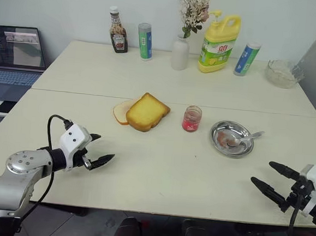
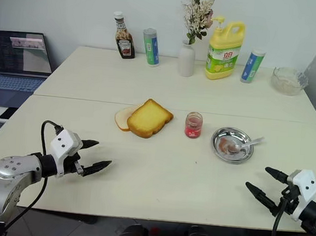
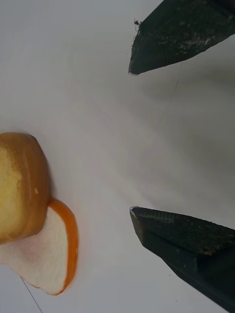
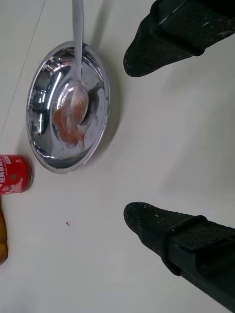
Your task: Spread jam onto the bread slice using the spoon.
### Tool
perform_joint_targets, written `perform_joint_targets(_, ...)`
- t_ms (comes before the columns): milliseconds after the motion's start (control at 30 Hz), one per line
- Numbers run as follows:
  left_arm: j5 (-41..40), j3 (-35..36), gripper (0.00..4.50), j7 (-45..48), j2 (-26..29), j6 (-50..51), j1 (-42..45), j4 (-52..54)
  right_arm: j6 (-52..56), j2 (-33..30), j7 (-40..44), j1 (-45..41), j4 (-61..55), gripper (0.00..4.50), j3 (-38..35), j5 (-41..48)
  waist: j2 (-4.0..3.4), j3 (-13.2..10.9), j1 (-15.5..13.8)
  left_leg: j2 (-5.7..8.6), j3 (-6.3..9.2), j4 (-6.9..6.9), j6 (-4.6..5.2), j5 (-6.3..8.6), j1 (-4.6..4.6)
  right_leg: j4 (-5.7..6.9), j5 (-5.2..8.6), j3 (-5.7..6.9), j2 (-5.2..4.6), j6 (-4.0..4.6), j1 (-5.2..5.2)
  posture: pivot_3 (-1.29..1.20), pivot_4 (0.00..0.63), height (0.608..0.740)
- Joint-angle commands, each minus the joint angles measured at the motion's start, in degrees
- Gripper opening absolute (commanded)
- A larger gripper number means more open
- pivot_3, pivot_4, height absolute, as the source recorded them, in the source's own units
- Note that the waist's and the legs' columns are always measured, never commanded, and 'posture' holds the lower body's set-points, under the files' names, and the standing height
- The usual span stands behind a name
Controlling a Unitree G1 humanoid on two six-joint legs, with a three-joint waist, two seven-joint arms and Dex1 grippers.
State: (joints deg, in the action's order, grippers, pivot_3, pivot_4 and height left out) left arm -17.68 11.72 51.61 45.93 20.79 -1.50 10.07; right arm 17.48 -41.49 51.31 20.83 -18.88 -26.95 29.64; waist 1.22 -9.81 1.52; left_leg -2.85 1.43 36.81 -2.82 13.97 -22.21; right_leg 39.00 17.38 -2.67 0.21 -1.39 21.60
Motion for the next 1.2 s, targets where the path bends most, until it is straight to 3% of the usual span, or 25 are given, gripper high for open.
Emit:
perform_joint_targets(33,-1.41,1.68,4.5,1.05,1.05,0.08,0.69,0.26,0.51,-0.79,-0.22,-0.9,-1.7,4.47,-1.45,0.88,0.0,0.0,0.0,0.0,0.0,0.0,0.0,0.0,0.0,0.0,0.0,0.0,0.0,0.0,0.0,0.0,0.15,0.74)
perform_joint_targets(767,-1.19,3.28,4.5,-3.43,-2.95,-3.22,3.24,-3.81,4.3,-1.12,-1.94,-4.09,-6.88,4.47,-0.73,1.98,0.05,-0.03,0.0,0.01,0.01,0.0,0.0,0.0,-0.04,0.0,-0.02,0.04,0.0,-0.03,0.02,0.0,0.15,0.74)
perform_joint_targets(967,-4.93,2.89,4.5,-8.27,-6.86,5.32,9.9,-3.89,7.93,-3.37,-0.23,-3.42,-12.89,4.47,-0.14,4.64,0.14,-0.09,-0.11,0.05,0.06,0.03,0.0,0.0,-0.13,-0.01,-0.05,0.09,-0.02,-0.11,0.03,0.0,0.15,0.74)
perform_joint_targets(1200,-6.75,0.57,4.5,-15.11,-11.48,16.46,21.38,-7.55,12.81,-4.09,-3.81,-6.89,-18.8,4.47,1.41,7.77,0.26,-0.15,-0.09,0.06,0.06,0.08,0.0,0.0,-0.14,0.0,-0.11,0.09,0.0,-0.22,0.03,0.0,0.15,0.74)
